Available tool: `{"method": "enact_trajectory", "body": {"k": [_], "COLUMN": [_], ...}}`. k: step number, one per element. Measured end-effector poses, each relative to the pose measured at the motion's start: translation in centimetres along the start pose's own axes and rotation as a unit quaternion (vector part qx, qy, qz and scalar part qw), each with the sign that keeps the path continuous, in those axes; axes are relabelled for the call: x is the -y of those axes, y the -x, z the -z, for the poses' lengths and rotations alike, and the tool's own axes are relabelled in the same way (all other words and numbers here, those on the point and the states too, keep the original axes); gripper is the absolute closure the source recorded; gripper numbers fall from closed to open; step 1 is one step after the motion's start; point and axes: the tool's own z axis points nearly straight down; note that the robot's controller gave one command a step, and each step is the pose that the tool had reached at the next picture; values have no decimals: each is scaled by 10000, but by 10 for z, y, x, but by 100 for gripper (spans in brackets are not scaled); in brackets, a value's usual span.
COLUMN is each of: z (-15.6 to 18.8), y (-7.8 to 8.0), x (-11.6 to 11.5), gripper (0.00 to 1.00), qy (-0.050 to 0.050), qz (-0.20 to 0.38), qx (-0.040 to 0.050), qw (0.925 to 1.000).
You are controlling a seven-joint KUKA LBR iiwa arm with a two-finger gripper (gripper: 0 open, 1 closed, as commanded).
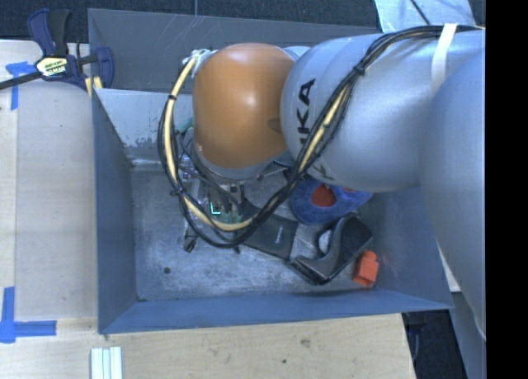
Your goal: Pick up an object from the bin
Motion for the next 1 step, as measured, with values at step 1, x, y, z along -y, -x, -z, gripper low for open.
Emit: {"method": "enact_trajectory", "body": {"k": [1], "z": [-130], "y": [41], "x": [64], "gripper": [0], "qy": [-13], "qz": [521], "qx": [11], "qw": [9986]}}
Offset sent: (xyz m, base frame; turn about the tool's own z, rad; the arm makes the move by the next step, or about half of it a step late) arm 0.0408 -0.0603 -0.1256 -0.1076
